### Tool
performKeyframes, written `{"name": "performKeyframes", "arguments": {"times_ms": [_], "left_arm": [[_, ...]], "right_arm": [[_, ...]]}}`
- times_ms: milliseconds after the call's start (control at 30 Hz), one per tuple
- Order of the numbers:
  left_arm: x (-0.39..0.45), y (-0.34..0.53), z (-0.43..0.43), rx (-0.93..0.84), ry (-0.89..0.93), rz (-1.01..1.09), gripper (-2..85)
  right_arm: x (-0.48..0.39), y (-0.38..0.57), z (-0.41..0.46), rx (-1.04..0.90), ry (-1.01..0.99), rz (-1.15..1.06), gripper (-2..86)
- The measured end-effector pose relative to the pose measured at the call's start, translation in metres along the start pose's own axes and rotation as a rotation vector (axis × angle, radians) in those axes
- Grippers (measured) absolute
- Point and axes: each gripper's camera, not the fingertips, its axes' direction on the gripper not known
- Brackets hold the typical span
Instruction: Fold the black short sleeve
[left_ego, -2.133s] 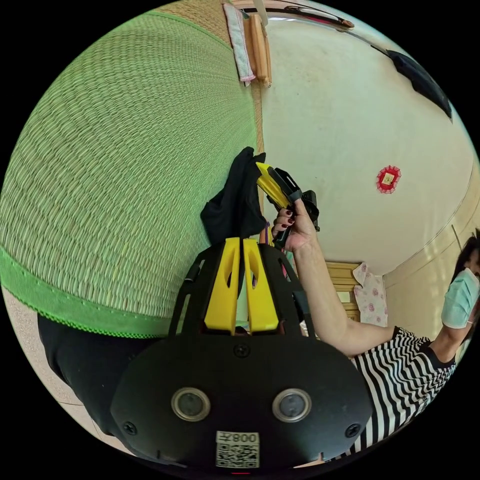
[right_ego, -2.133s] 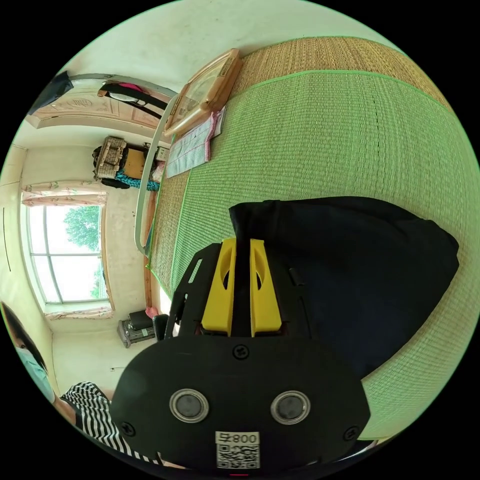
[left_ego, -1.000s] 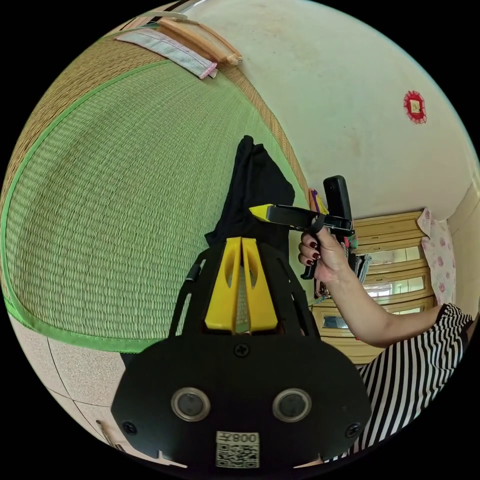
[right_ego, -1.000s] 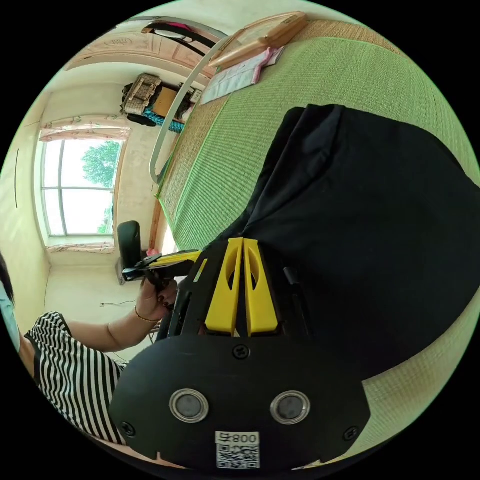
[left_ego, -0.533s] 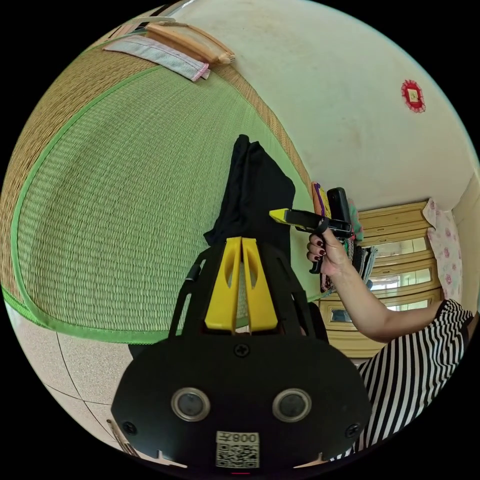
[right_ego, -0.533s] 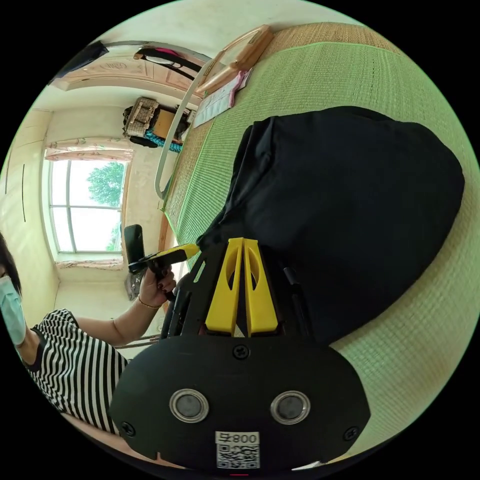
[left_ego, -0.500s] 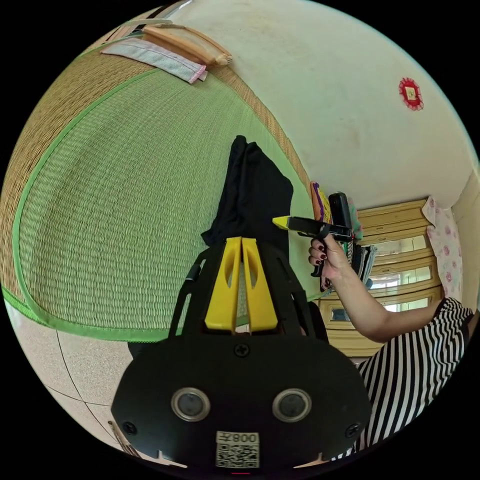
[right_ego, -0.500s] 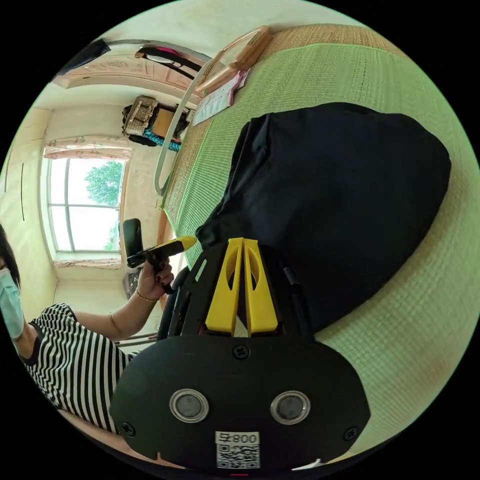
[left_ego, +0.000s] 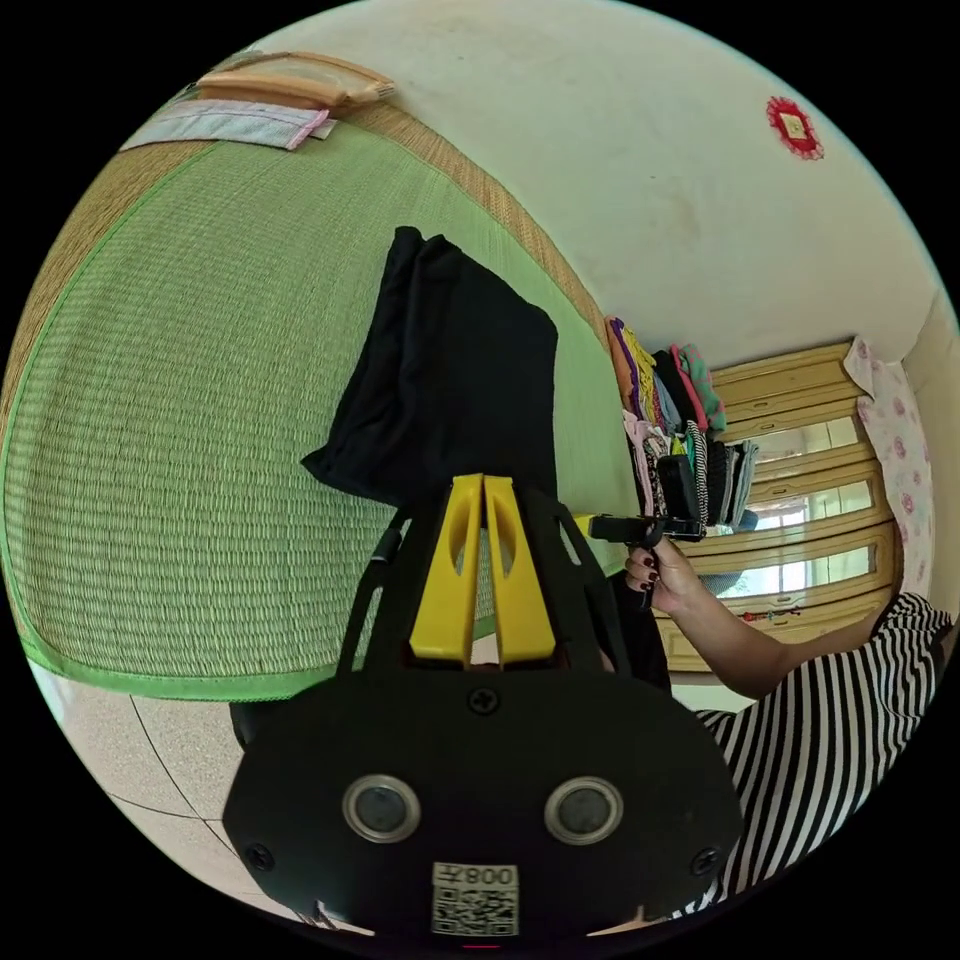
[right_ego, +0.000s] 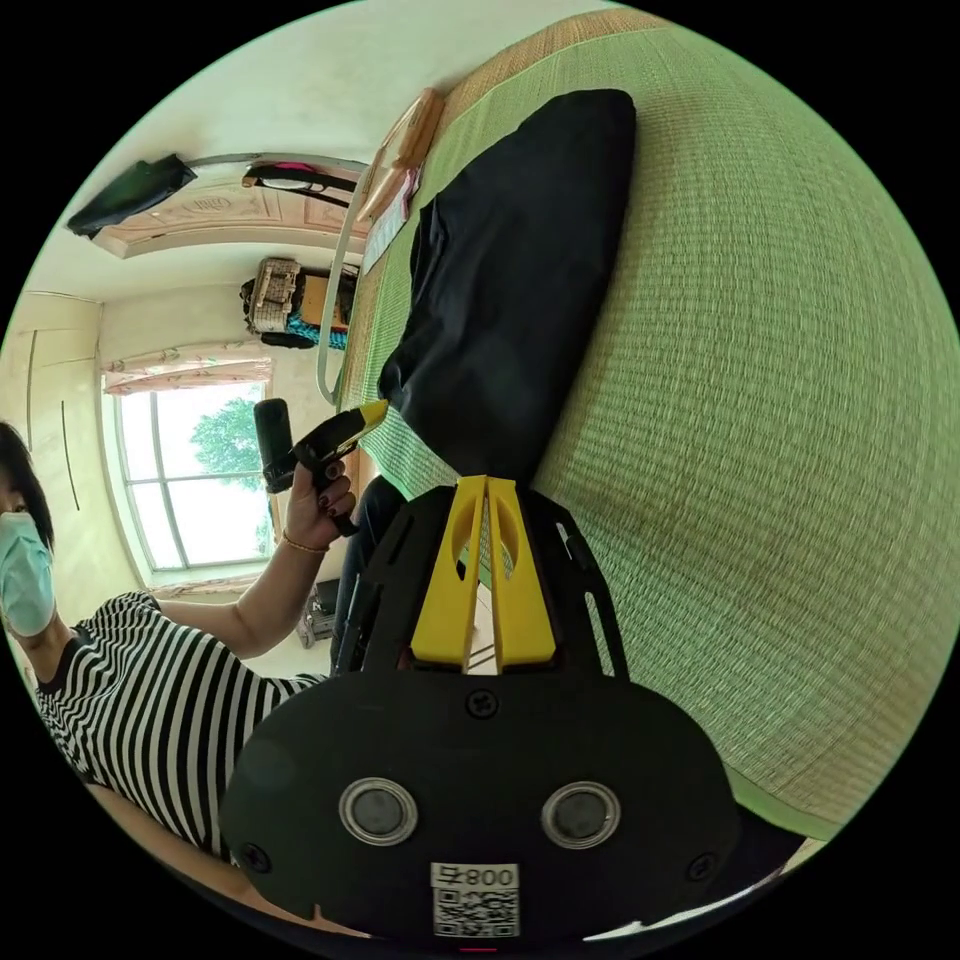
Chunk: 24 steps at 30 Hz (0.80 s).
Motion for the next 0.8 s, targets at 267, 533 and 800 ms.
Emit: {"name": "performKeyframes", "arguments": {"times_ms": [267, 533, 800], "left_arm": [[0.037, 0.005, 0.076, -0.215, 0.115, 0.028, 3.3], [0.040, -0.004, 0.107, -0.219, 0.146, -0.034, 5.6], [0.031, -0.002, 0.109, -0.190, 0.200, -0.097, 1.2]], "right_arm": [[0.036, 0.047, 0.019, -0.005, -0.054, 0.049, 0.3], [0.075, 0.087, 0.023, 0.051, -0.166, 0.117, 3.8], [0.103, 0.110, 0.046, 0.076, -0.316, 0.152, 7.2]]}}
